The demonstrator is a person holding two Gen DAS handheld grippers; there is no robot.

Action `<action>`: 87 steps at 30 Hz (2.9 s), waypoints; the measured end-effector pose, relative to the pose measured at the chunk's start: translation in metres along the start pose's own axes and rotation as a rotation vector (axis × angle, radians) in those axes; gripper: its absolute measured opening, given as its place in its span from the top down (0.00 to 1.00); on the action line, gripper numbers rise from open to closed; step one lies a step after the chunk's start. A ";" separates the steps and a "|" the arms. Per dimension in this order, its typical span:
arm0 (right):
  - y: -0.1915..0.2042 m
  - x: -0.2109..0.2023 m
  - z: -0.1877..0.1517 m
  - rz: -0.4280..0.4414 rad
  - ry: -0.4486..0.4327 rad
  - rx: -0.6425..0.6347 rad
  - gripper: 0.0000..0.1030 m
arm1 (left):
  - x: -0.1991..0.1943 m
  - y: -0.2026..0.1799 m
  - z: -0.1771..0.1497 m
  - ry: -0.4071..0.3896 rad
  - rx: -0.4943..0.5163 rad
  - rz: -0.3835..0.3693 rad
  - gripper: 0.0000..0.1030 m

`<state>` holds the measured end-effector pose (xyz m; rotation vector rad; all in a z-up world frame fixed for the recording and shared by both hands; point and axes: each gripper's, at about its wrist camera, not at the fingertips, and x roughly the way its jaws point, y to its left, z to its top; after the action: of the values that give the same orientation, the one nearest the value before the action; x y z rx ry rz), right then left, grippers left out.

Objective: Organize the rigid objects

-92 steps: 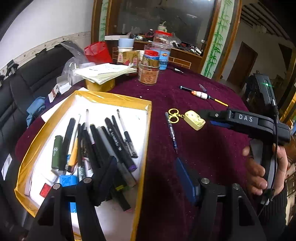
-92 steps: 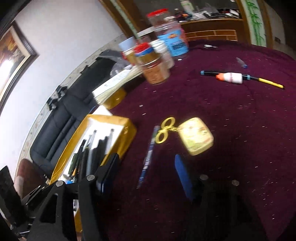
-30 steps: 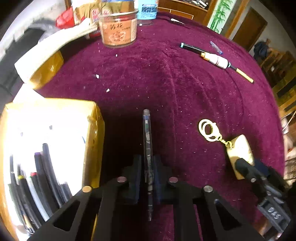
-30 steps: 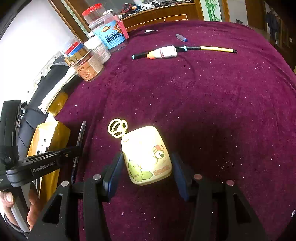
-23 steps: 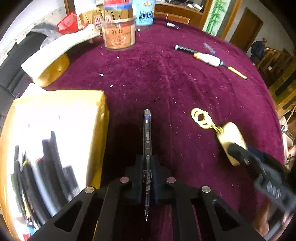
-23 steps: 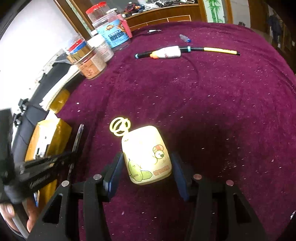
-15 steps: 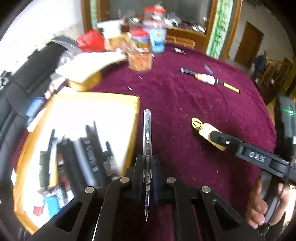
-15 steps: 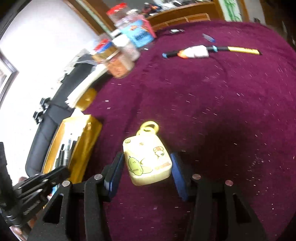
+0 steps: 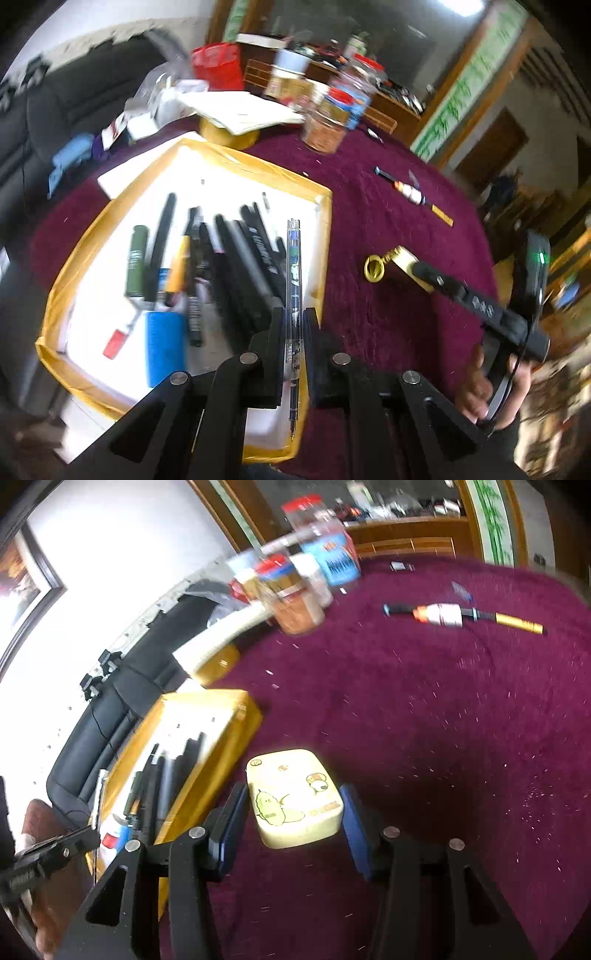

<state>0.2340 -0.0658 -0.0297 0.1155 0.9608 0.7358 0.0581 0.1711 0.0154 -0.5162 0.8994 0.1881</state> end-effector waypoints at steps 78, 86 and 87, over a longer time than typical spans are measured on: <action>0.173 0.010 -0.081 -0.093 0.023 -0.226 0.35 | -0.022 0.066 -0.045 -0.183 0.099 0.443 0.07; 0.172 0.012 -0.077 -0.111 0.019 -0.222 0.35 | -0.016 0.074 -0.040 -0.167 0.086 0.431 0.07; 0.173 0.012 -0.076 -0.114 0.015 -0.223 0.35 | -0.016 0.076 -0.040 -0.167 0.082 0.427 0.07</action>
<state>0.0893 0.0548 -0.0137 -0.1392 0.8859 0.7344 -0.0072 0.2174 -0.0185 -0.2230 0.8407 0.5718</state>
